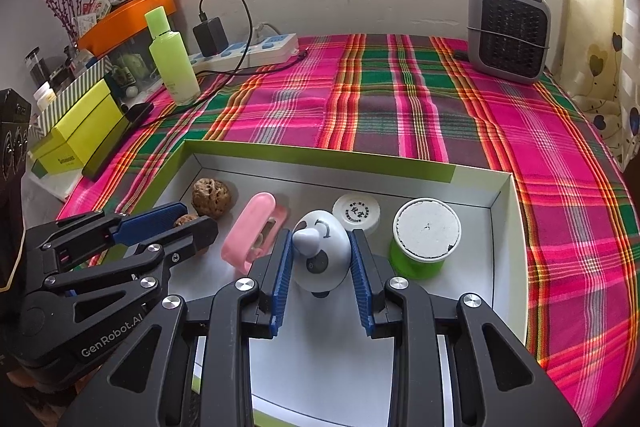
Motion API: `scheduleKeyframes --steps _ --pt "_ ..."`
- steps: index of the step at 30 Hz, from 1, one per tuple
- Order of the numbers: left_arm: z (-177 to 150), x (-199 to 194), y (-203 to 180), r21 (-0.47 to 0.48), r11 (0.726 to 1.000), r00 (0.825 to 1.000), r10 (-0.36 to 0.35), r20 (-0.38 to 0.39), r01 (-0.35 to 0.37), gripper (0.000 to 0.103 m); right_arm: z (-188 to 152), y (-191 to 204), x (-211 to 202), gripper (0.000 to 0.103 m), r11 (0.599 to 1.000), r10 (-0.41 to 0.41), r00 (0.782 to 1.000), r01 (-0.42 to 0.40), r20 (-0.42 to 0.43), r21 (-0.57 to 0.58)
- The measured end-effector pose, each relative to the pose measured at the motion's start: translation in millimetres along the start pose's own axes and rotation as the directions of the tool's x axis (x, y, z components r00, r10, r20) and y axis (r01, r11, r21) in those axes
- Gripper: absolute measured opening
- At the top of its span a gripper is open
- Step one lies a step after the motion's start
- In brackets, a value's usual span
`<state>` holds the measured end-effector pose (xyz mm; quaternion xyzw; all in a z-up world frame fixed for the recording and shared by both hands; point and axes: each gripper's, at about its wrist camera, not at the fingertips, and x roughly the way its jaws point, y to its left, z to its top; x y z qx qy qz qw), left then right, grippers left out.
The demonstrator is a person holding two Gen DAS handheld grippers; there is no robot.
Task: Organize objects
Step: 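Lower and open left tool beside the first walnut while right tool releases the panda ball, then withdraw both tools from the box toward the remaining items on the cloth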
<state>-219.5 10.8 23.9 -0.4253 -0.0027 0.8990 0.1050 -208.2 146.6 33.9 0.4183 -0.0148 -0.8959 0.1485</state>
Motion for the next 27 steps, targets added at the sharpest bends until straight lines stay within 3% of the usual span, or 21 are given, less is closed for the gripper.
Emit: scheduleKeyframes --steps 14,18,27 --pt "-2.3 -7.5 0.7 -0.012 1.000 1.000 -0.011 0.008 0.011 0.031 0.3 0.9 -5.7 0.030 1.000 -0.009 1.000 0.009 0.014 0.004" --pt "-3.6 -13.1 1.5 -0.016 1.000 1.000 -0.006 0.019 0.006 0.034 -0.9 1.4 -9.3 0.037 1.000 -0.009 1.000 0.009 0.021 0.011" --pt "-11.0 -28.1 4.5 -0.037 0.999 0.999 -0.005 0.036 0.006 0.040 -8.5 4.0 -22.1 0.038 1.000 -0.013 0.999 0.013 0.037 0.012"
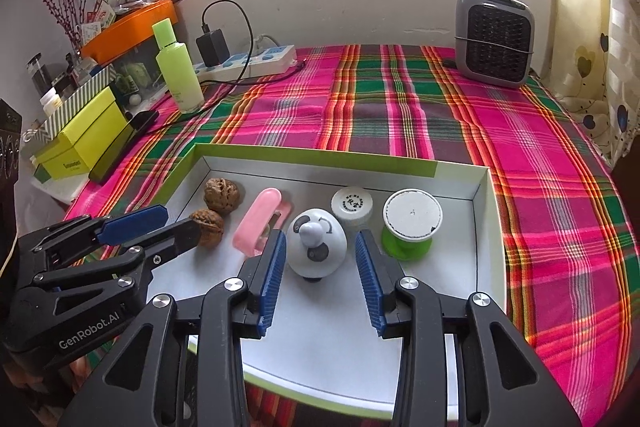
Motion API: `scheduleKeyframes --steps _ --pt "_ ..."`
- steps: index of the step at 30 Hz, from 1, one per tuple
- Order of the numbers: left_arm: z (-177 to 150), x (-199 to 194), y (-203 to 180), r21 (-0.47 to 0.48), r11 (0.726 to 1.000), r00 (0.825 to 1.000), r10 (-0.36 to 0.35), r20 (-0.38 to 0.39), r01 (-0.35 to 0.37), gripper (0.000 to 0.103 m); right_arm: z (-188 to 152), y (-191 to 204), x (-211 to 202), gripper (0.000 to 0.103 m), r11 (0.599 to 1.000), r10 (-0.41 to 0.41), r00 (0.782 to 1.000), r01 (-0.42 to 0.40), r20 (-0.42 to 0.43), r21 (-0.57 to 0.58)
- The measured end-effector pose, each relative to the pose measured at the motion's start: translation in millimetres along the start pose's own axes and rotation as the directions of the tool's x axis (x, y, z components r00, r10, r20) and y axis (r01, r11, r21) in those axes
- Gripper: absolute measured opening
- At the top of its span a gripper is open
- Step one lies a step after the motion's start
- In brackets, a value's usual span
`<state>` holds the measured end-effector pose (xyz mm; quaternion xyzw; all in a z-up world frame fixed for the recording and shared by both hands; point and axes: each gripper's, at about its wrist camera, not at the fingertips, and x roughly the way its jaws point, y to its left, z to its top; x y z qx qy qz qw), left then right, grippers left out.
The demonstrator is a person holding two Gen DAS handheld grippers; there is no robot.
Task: Organize objects
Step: 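Withdraw both tools from the box toward the remaining items on the cloth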
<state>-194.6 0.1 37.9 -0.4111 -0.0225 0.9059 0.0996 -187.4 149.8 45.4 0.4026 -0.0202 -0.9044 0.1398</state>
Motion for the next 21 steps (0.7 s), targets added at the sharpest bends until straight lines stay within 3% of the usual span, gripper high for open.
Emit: scheduleKeyframes --steps 21 --pt "-32.2 -48.4 5.3 -0.016 1.000 0.998 -0.014 0.055 0.015 0.041 -29.9 10.8 -38.7 0.038 1.000 0.002 0.999 -0.003 0.040 0.003"
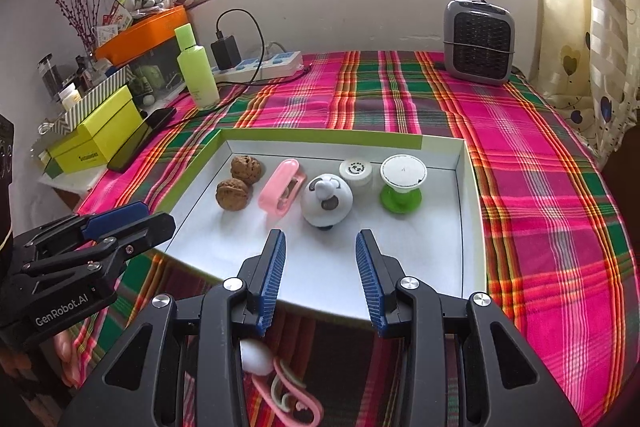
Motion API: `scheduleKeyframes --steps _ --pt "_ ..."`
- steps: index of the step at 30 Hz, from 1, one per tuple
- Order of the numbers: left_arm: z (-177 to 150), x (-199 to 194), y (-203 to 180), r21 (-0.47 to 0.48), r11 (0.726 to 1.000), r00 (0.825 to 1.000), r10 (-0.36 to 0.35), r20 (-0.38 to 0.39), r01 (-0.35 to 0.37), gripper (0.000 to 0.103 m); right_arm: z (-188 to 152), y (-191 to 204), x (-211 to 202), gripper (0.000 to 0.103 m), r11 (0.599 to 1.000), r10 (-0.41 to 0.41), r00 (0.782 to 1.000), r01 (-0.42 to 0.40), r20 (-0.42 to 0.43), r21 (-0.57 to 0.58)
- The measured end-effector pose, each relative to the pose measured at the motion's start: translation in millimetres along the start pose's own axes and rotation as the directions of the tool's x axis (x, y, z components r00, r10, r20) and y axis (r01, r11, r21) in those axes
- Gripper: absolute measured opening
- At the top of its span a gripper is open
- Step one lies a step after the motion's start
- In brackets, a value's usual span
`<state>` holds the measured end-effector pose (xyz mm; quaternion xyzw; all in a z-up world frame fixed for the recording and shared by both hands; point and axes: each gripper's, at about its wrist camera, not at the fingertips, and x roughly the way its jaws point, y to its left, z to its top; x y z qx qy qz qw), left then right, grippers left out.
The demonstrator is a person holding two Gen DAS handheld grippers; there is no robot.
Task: Organize objects
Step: 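Withdraw both tools from the box toward the remaining items on the cloth, then move left tool to the pink-and-mint clip while right tool approaches the pink loop holder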
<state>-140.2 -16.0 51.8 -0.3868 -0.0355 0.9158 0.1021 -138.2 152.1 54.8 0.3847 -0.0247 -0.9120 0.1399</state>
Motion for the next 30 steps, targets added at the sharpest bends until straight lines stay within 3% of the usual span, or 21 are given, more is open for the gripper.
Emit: scheduleKeyframes --steps 21,30 --pt "-40.4 -22.0 7.5 0.007 0.999 0.999 -0.044 -0.019 0.044 0.044 -46.2 -2.1 -40.9 0.038 0.998 0.048 0.999 -0.047 0.020 -0.046" --pt "-48.5 -12.0 3.8 0.035 0.997 0.996 -0.065 -0.055 0.067 0.050 -61.5 2.3 -34.5 0.038 0.992 0.098 0.995 -0.100 -0.033 -0.077"
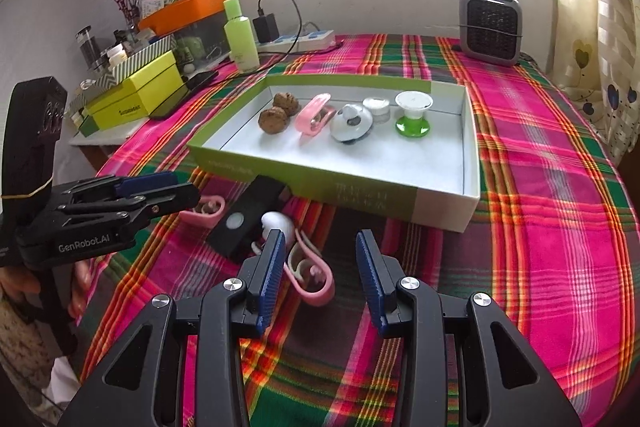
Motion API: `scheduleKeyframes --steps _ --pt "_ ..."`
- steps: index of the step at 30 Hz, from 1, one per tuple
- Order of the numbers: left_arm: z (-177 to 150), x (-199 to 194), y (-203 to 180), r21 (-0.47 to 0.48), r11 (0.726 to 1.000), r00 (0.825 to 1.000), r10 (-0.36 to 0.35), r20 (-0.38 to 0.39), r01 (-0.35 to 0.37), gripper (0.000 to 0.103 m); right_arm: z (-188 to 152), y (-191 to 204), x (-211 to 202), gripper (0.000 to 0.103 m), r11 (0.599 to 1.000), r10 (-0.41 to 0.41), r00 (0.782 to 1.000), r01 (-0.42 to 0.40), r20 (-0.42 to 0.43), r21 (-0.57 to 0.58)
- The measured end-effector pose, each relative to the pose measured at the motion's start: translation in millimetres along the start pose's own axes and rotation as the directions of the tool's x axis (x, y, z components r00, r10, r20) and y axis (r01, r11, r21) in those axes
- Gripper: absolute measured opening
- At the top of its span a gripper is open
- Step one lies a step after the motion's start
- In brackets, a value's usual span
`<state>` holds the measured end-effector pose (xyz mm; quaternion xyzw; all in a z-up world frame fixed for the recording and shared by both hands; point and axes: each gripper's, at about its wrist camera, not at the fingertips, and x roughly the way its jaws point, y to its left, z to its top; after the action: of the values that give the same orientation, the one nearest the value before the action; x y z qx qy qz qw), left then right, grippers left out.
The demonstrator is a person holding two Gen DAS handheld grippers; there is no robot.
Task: Organize objects
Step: 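Move left tool to the pink-and-mint clip while right tool approaches the pink loop holder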
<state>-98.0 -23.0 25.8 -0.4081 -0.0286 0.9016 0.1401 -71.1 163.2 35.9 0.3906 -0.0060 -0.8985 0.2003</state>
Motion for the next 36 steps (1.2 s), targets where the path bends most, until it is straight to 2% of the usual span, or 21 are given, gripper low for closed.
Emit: scheduleKeyframes --steps 4,6,14,18,22,24,28,36 --pt "-1.9 6.0 0.3 0.000 1.000 1.000 -0.010 -0.016 0.010 0.050 -3.3 3.9 2.9 0.039 1.000 0.019 1.000 -0.019 -0.018 -0.016" --pt "-2.8 8.2 0.5 0.005 1.000 1.000 -0.015 -0.023 0.015 0.050 -4.7 4.4 4.5 0.046 0.999 0.027 0.999 -0.027 -0.027 -0.019" --pt "-2.2 9.9 -1.2 0.023 0.999 0.999 -0.025 -0.024 0.025 0.050 -6.6 11.2 14.6 0.046 0.998 0.040 0.996 -0.044 -0.081 -0.048" --pt "-2.4 10.4 -2.0 0.030 0.999 0.999 -0.041 -0.028 0.042 0.050 -7.0 15.4 18.7 0.046 0.996 -0.020 0.995 0.011 -0.101 -0.090" --pt "-3.5 9.4 -3.9 0.038 0.998 0.998 -0.052 -0.031 0.053 0.050 -7.5 11.1 17.0 0.046 0.997 -0.031 0.995 0.024 -0.099 -0.079" --pt "-5.4 9.7 -6.1 0.046 0.997 0.998 -0.060 -0.036 0.062 0.050 -7.8 8.0 15.7 0.036 0.997 -0.042 0.995 0.035 -0.096 -0.071" --pt "-8.5 7.9 -8.6 0.057 0.996 0.997 -0.065 -0.043 0.068 0.050 -8.5 4.9 13.4 0.025 0.996 -0.065 0.994 0.059 -0.091 -0.071" --pt "-16.5 4.8 -11.5 0.070 0.994 0.995 -0.077 -0.061 0.081 0.050 -14.4 -8.2 2.6 0.025 0.995 -0.097 0.992 0.094 -0.083 -0.035"
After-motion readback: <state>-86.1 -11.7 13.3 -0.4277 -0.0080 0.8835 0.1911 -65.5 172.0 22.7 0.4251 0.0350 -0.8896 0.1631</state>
